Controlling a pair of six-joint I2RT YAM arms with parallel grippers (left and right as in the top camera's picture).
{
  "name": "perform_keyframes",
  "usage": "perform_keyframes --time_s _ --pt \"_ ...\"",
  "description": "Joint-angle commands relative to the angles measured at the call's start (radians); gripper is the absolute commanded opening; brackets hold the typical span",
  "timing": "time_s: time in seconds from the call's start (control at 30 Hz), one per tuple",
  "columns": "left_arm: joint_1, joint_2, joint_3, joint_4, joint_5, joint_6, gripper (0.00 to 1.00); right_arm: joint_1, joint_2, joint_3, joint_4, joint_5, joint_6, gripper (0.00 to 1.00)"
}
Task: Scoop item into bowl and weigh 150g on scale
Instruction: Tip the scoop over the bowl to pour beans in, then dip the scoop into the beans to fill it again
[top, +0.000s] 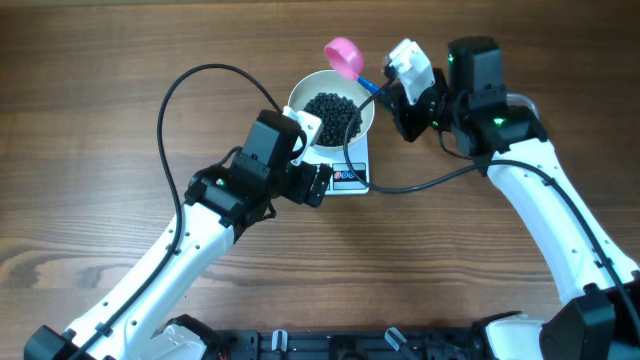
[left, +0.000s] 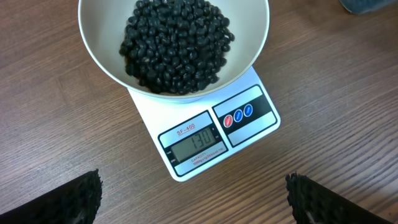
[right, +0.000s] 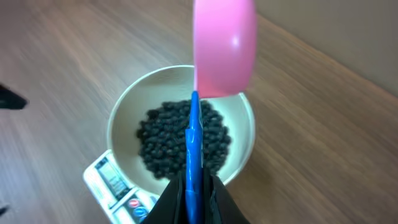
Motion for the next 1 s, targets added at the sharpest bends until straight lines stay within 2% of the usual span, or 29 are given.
perform_keyframes --time_s 0.0,0.07,0.17,0.3,0.4,0.57,0.63,0.97 --pt "0.005 0.003 -0.006 0.000 0.011 0.016 1.00 0.006 -0.017 0.006 -0.003 -0.021 0.016 0.04" --pt "0.005 0.003 -0.006 0.000 0.011 0.016 1.00 0.005 -0.017 0.006 0.021 0.049 0.126 0.04" --pt "0.005 0.003 -0.006 0.000 0.011 0.016 1.00 -0.010 -0.027 0.007 0.071 0.052 0.264 0.04" --pt "0.005 0.003 -0.006 0.001 0.011 0.016 1.00 -0.129 -0.085 0.007 0.051 0.092 0.263 0.04" --pt "0.005 0.003 -0.006 0.000 0.011 0.016 1.00 -0.279 -0.131 0.007 0.009 0.222 0.263 0.04" --pt "0.005 0.003 -0.006 0.000 0.012 0.016 1.00 -0.388 -0.133 0.006 -0.090 0.325 0.306 0.04" --pt "0.005 0.003 -0.006 0.000 0.011 0.016 1.00 -0.423 -0.131 0.006 -0.071 0.372 0.369 0.04" --pt "0.005 0.003 -0.006 0.000 0.011 0.016 1.00 -0.523 -0.122 0.006 0.129 0.370 0.357 0.04"
